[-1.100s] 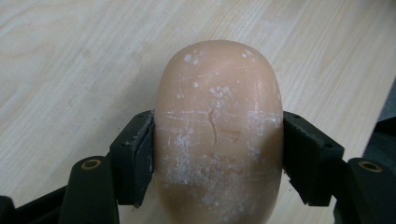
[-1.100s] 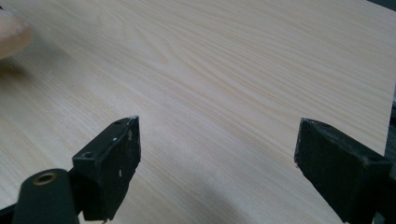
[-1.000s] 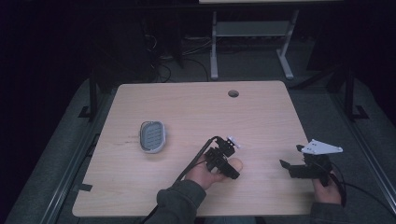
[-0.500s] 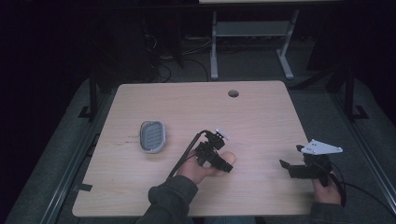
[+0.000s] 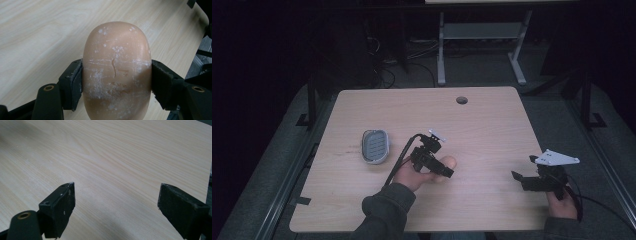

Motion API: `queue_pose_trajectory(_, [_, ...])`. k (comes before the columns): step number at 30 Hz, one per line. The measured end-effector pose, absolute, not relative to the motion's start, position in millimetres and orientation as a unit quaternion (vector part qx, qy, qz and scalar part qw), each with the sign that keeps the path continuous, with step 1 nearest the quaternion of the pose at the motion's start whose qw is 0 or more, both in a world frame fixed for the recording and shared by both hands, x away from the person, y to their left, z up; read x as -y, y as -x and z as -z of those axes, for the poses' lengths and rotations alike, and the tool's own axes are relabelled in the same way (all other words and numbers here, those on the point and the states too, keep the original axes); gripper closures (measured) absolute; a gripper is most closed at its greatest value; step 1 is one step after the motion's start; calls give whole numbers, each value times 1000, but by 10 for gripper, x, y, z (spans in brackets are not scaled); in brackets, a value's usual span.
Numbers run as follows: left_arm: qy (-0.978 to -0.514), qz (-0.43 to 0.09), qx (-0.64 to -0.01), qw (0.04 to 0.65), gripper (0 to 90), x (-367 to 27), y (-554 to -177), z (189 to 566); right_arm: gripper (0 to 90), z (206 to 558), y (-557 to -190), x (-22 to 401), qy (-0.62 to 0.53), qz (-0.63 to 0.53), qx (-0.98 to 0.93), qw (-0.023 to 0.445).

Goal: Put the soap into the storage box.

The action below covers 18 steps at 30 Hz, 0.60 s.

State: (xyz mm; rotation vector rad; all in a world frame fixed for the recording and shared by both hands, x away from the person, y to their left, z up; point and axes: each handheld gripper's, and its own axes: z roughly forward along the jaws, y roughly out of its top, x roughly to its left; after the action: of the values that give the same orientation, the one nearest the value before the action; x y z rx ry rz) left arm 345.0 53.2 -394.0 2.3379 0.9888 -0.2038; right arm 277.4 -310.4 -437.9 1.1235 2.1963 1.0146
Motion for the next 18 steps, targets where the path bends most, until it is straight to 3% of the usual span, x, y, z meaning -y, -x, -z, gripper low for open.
queue_pose_trajectory(18, [-851,93,-405,320,325,-865,-3623,3806,140,4378,-2772,3108,-412,-371,-798,236])
